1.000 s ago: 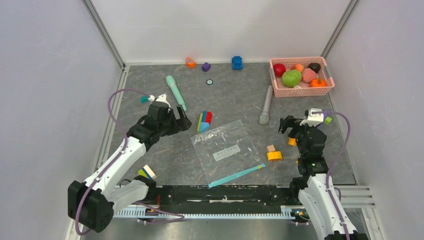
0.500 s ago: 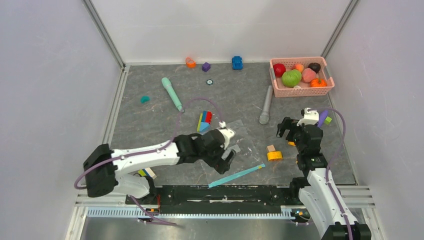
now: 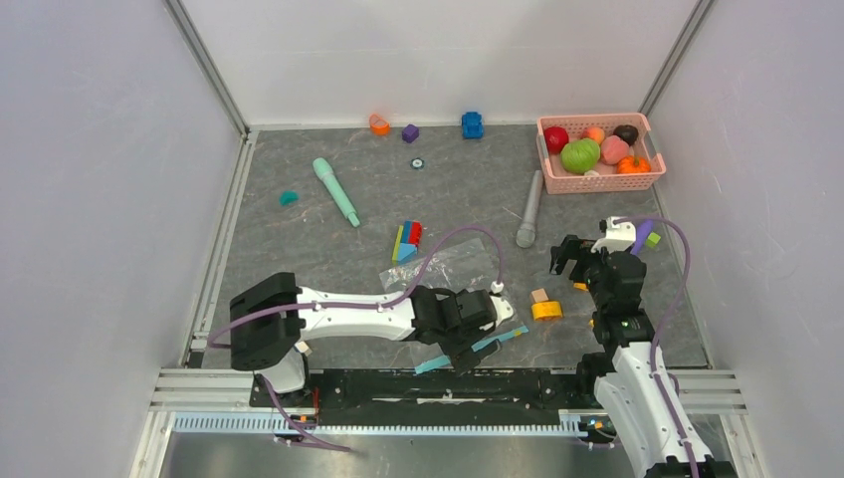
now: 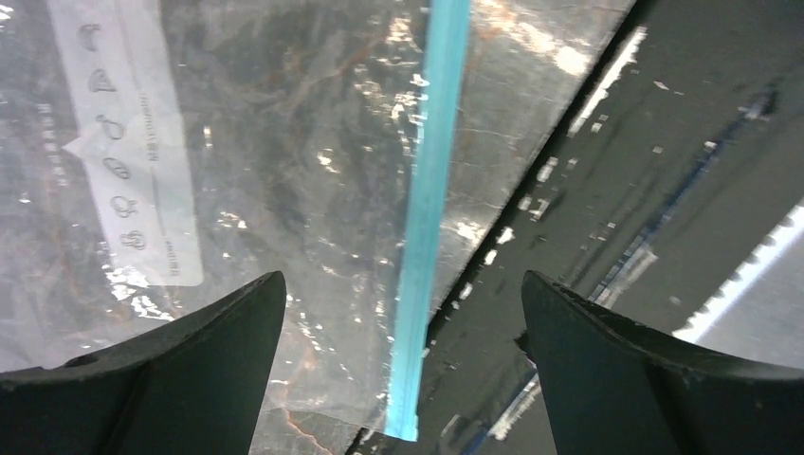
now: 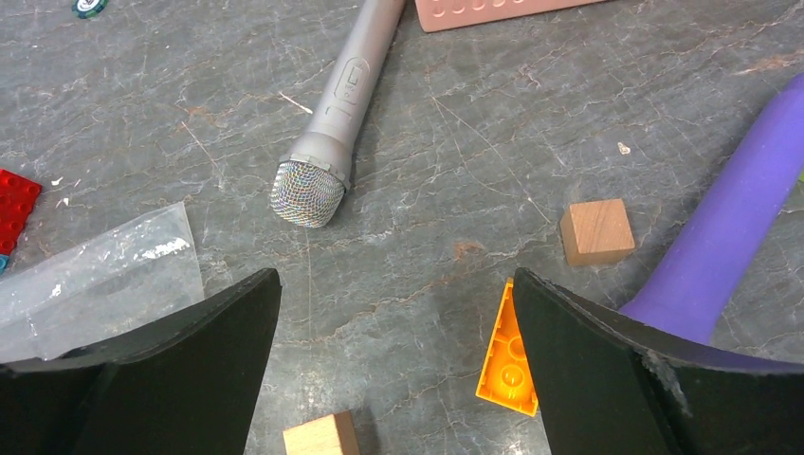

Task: Place the food in the zip-top bag and seal the zipper
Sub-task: Pick up the zipper food storage bag at the center of the board.

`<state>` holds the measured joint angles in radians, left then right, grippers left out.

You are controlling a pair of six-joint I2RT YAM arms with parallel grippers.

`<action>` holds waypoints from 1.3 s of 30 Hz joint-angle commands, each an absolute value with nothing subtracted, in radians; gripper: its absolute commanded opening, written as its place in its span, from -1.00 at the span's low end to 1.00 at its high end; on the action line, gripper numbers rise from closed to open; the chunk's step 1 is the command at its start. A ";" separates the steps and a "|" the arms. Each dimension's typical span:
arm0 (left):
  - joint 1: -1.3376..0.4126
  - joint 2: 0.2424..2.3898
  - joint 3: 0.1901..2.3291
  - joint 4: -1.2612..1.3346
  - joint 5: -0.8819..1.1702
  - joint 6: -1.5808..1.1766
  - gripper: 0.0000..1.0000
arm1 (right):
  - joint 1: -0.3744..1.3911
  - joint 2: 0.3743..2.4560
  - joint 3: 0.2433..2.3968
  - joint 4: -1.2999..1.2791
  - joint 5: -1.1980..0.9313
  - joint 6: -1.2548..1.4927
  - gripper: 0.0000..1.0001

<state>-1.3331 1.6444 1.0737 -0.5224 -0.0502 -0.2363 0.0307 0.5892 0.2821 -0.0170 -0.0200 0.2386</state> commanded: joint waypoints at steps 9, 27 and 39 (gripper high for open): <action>-1.336 1.721 1.104 -0.534 -0.153 -0.194 0.79 | 0.032 0.575 0.302 0.005 -0.038 0.225 0.97; -1.336 1.512 1.086 -0.475 -0.466 -0.384 -0.96 | 0.033 0.566 0.305 0.008 -0.037 0.242 0.96; -1.336 1.299 1.131 -0.585 -0.759 -0.551 -0.96 | 0.032 0.493 0.316 0.101 -0.286 0.236 0.97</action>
